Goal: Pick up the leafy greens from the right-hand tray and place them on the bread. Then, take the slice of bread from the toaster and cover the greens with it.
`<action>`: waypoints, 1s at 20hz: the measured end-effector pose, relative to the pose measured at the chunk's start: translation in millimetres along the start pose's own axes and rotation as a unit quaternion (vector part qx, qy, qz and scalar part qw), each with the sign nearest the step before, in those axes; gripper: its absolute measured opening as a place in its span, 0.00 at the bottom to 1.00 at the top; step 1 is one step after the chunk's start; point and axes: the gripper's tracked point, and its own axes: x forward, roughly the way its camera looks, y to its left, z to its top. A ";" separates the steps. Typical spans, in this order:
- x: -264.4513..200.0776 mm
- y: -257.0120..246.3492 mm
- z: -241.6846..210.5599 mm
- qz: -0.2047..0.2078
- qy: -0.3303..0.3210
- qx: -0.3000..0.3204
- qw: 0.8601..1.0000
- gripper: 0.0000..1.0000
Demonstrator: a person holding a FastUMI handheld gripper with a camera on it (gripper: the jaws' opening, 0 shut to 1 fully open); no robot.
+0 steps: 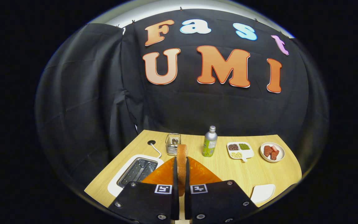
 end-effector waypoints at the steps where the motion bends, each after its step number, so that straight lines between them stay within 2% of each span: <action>1: -1.5 -6.8 -5.8 -0.003 0.006 0.000 1.000 0.07; 11: -7.0 -41.1 -66.9 0.000 0.058 0.017 0.998 0.07; 17: -3.0 -55.7 -115.1 0.017 0.091 0.030 0.995 0.07; 20: -3.9 -70.2 -141.1 0.011 0.115 0.040 0.992 0.07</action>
